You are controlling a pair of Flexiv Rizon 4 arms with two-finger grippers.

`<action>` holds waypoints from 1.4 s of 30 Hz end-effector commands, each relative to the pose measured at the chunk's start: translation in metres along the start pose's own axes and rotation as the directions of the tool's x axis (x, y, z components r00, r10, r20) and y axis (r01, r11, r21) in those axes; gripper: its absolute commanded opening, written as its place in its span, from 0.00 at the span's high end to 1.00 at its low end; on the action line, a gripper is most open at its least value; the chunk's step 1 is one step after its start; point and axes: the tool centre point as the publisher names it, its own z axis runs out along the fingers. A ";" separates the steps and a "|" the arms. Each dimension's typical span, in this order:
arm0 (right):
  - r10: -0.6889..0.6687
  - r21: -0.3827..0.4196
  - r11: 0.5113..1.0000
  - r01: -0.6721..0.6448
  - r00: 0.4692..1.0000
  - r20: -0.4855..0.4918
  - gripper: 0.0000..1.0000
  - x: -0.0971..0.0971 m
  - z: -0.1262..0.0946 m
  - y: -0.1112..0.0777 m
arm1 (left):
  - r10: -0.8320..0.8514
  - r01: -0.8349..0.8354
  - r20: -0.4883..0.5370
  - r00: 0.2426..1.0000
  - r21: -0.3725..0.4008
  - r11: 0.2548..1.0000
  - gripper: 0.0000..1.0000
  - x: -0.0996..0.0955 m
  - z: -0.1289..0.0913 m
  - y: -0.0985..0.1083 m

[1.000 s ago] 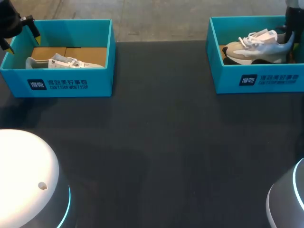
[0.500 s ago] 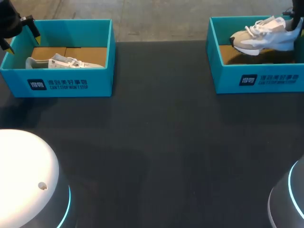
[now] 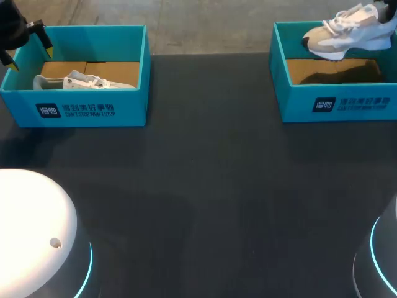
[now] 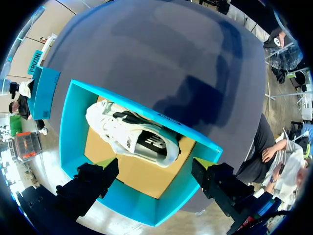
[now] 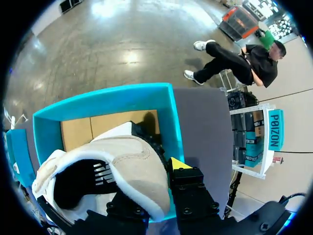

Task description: Take the shoe out of the shoebox, open the shoe tongue, remove and reinsert the insole, then place the shoe into the shoebox

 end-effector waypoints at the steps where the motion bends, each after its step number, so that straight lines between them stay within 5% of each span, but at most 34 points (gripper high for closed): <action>1: 0.001 -0.008 1.000 -0.001 1.000 -0.002 1.00 -0.004 -0.035 -0.004 | 0.001 -0.001 -0.002 1.000 0.001 1.000 0.00 0.000 0.000 0.001; 10: -0.002 -0.057 0.998 0.002 1.000 0.010 1.00 -0.003 -0.096 -0.007 | 0.001 -0.001 -0.002 1.000 0.001 1.000 0.00 0.000 0.000 0.001; 16: -0.013 -0.072 0.997 0.013 1.000 -0.001 1.00 -0.002 -0.116 -0.009 | 0.001 -0.001 -0.002 1.000 0.001 1.000 0.00 0.000 0.000 0.001; 42: -0.019 -0.081 0.997 0.019 1.000 0.001 1.00 -0.002 -0.117 -0.009 | 0.001 -0.001 -0.002 1.000 0.001 1.000 0.00 0.000 0.000 0.001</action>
